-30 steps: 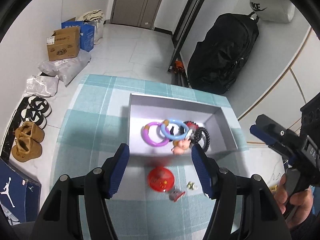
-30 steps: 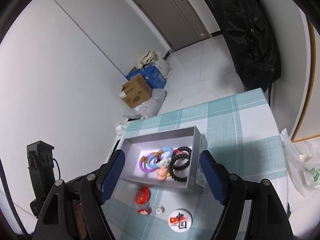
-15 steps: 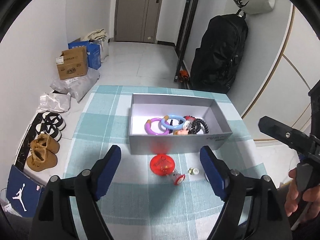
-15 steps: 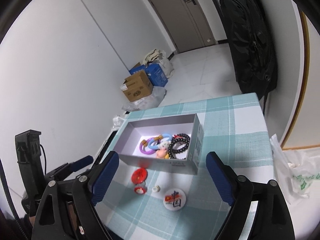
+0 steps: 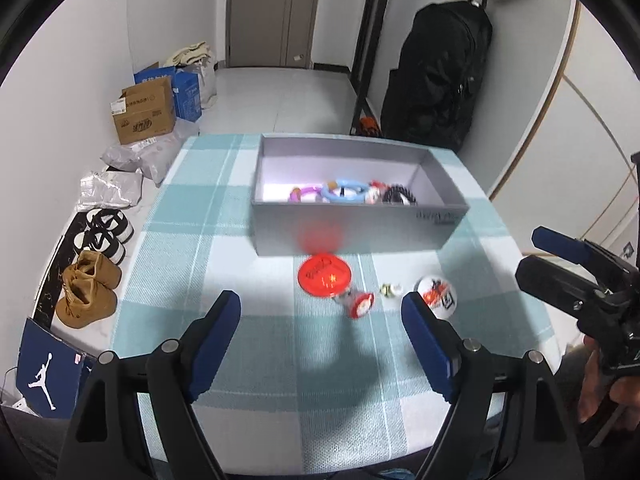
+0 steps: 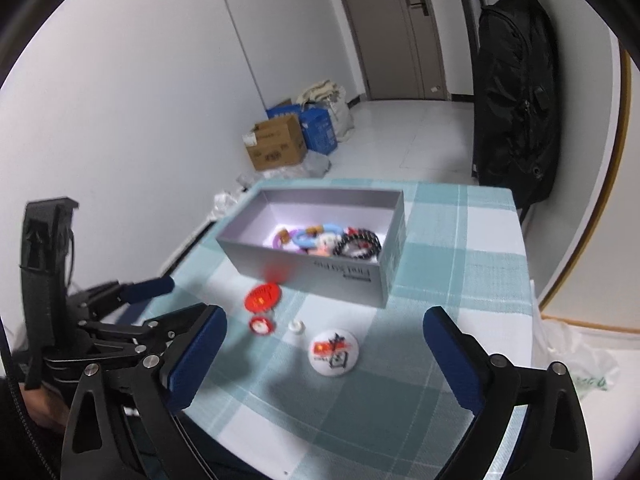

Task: Organize jewelry
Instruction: 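Move the right tool to the white CHINA badge and close on it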

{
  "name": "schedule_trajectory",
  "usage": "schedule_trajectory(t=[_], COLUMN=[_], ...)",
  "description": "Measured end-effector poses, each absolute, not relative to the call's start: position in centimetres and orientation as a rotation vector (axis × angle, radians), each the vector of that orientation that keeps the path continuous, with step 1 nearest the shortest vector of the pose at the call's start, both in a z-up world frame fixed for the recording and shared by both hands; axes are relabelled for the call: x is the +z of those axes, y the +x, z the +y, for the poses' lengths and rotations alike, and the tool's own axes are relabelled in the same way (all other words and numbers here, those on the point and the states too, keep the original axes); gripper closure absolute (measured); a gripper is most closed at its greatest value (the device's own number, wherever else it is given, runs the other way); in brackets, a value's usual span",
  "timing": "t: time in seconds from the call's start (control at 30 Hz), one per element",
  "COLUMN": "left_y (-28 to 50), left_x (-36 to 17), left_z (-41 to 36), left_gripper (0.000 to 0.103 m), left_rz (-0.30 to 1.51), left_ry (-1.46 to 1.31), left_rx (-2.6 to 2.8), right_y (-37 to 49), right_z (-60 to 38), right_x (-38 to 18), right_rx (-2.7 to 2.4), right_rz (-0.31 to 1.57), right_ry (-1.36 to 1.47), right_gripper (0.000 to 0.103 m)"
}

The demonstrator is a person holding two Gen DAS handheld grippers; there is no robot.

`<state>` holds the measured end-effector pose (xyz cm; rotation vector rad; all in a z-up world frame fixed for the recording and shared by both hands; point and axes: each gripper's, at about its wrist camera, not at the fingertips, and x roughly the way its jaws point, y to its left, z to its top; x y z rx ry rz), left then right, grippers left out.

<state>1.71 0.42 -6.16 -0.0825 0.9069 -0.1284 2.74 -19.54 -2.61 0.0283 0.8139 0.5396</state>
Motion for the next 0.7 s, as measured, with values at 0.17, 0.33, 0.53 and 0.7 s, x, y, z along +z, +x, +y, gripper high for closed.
schedule_trajectory(t=[0.17,0.33,0.53,0.7], left_y=[1.9,2.3,2.8,3.0], left_x=[-7.2,-7.7,-8.6,-8.8], left_z=[0.6,1.4,2.4,2.3], left_gripper=[0.023,0.023,0.023,0.023], left_rz=[0.944,0.970,1.020,1.038], left_ry=[-0.082,-0.100,-0.176,-0.190], left_rx=[-0.123,-0.119,-0.132,-0.150], right_y=[2.7,2.8,3.0,3.4], right_z=[-19.3,-19.0,-18.4,-17.8], right_x=[-3.9,-5.3,-6.2,-7.3], right_rx=[0.535,0.538,0.546,0.536], right_rz=[0.847,0.889,0.897,0.916], right_ry=[-0.034,-0.064,-0.088,-0.127], right_gripper=[0.003,0.003,0.004,0.004])
